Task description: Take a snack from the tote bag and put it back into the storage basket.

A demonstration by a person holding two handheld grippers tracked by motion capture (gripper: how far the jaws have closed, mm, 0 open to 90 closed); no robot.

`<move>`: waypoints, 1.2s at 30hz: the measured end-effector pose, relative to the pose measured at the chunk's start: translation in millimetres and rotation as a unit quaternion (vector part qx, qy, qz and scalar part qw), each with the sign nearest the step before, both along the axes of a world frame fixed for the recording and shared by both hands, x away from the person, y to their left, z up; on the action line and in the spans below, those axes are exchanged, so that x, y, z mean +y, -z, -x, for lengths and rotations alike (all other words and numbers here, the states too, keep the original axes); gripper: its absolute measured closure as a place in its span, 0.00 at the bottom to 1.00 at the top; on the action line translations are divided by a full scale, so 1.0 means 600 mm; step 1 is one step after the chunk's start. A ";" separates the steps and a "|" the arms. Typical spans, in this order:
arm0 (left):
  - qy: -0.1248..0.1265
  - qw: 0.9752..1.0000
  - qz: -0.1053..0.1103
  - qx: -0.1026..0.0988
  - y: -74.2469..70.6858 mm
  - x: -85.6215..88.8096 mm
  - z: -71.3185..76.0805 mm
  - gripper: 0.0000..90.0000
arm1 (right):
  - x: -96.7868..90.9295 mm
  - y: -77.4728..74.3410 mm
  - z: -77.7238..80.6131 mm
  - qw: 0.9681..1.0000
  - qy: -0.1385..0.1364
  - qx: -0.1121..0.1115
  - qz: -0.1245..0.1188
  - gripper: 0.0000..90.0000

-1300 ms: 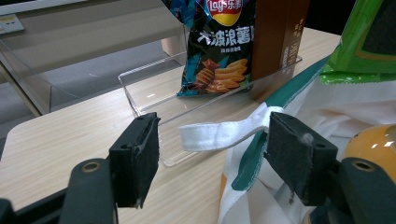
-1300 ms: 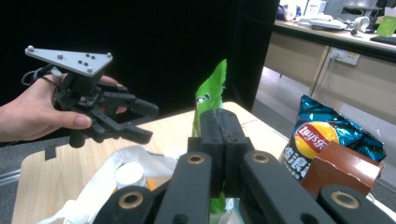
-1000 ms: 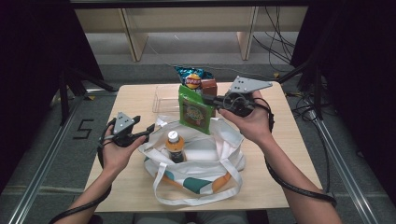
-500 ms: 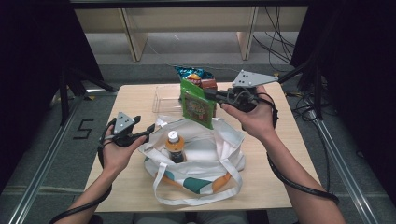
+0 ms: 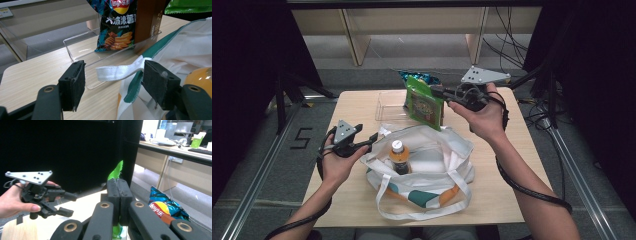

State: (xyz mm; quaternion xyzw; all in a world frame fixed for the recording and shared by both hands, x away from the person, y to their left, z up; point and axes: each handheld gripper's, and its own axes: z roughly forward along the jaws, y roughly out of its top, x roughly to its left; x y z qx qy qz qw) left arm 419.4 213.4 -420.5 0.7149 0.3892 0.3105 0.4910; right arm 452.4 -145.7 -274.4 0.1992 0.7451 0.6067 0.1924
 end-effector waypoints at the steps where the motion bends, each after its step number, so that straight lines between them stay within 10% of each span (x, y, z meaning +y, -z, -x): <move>1: -0.001 1.000 -0.001 0.001 0.000 0.000 0.000 0.38 | 0.001 0.000 -0.001 1.000 0.000 0.016 -0.001 1.00; 36: -0.005 1.000 -0.002 0.000 -0.002 0.005 0.000 0.38 | 0.025 0.009 -0.073 0.999 0.034 0.034 0.006 1.00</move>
